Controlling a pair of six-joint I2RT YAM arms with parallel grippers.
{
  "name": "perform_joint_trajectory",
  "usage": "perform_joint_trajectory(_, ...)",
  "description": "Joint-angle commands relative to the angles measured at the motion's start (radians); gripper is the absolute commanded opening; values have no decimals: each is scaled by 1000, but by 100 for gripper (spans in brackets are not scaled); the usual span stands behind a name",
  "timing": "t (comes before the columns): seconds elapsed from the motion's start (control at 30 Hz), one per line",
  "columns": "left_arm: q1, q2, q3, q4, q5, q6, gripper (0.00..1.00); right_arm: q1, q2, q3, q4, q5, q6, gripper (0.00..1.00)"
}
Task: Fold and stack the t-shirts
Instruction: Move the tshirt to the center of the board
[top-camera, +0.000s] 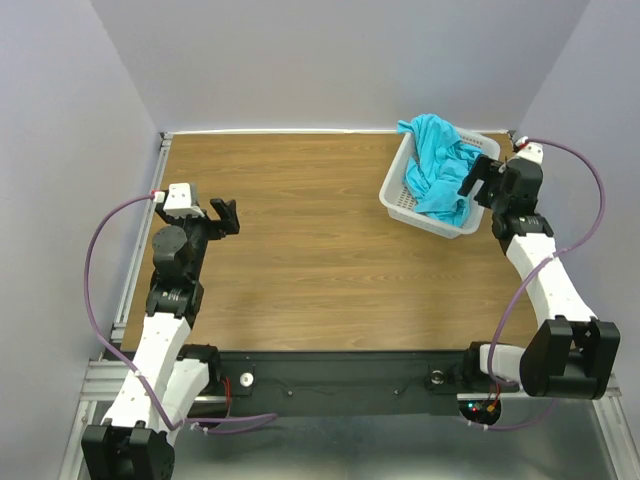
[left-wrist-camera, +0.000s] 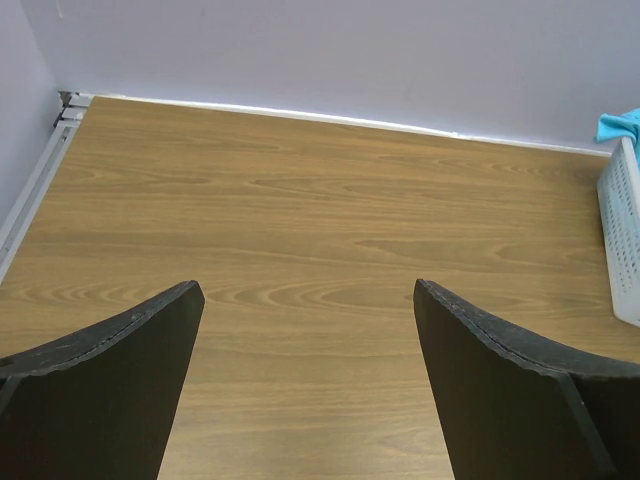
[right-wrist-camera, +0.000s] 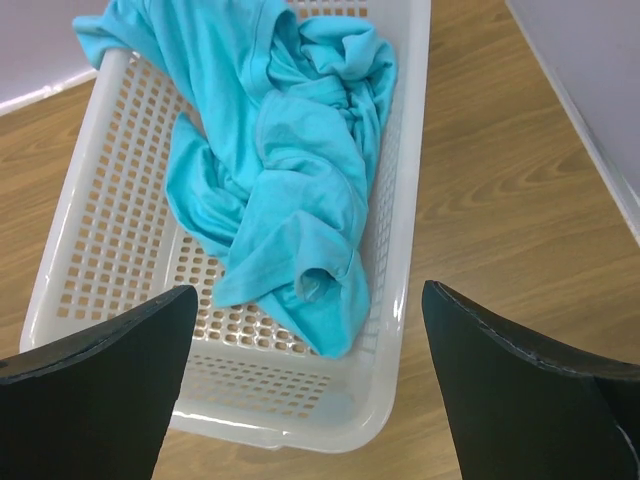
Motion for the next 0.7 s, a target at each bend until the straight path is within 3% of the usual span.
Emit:
perform_joint_trajectory(0.0,-5,-24,2,59,10,18,98,-4,22,76,47,19,-39,100)
perform_joint_trajectory(0.1,-7,-25,3,62,10,18,98,-2,36,120,29,-168,-271,100)
perform_joint_trajectory(0.13,-7,-27,3,60,10,19,98,1,39,128,-18,-334,-442,100)
perform_joint_trajectory(0.2,-5,-31,2,62,10,19,98,7,57,192,-86,-412,-521,100)
perform_joint_trajectory(0.3,-8,-33,2,62,10,21,99,4,108,259,-162,-394,-496,100)
perform_joint_trajectory(0.57,-14,-47,0,62,18,18,99,-47,482,571,-261,-552,-306,100)
perform_joint_trajectory(0.67,-18,-56,-3,65,22,19,98,-47,593,685,-328,-535,-218,90)
